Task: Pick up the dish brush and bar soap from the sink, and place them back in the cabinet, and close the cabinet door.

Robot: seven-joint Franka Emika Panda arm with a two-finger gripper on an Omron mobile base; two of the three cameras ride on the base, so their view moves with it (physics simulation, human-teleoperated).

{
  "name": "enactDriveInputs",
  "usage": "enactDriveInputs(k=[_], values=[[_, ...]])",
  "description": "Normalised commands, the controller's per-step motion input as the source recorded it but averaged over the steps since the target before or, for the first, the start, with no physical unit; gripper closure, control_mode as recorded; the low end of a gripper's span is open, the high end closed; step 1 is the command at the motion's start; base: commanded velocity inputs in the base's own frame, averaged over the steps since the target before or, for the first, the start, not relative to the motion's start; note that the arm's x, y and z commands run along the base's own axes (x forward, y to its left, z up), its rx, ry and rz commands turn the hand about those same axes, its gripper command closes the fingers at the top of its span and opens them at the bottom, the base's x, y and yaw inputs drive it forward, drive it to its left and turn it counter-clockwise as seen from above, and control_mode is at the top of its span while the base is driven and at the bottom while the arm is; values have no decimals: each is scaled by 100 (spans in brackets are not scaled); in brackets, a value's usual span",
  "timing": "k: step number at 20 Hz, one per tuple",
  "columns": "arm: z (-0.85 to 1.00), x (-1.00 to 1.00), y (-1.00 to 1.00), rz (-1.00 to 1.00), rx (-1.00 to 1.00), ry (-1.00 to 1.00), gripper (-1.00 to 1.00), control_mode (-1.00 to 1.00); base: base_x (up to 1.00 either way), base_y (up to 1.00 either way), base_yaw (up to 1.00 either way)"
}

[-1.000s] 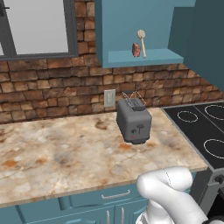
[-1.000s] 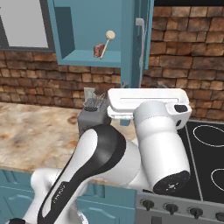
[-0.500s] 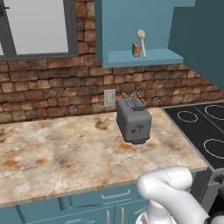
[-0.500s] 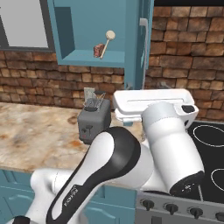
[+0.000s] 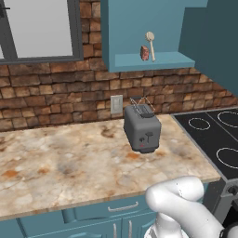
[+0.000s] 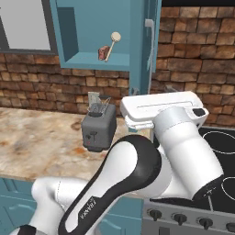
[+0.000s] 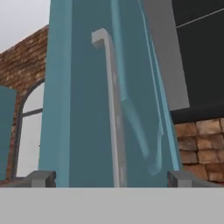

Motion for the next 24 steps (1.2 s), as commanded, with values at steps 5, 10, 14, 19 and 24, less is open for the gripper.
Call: enactDriveInputs(k=[5, 10, 14, 19, 24], values=[[-10, 56, 17, 11, 0, -7, -100, -100, 0, 0, 0], [-11, 66, 28, 12, 0, -6, -100, -100, 0, 0, 0], [-14, 68, 33, 12, 0, -5, -100, -100, 0, 0, 0], [-15, 66, 33, 12, 0, -5, -100, -100, 0, 0, 0], [-16, 67, 35, 11, 0, -4, -100, -100, 0, 0, 0]])
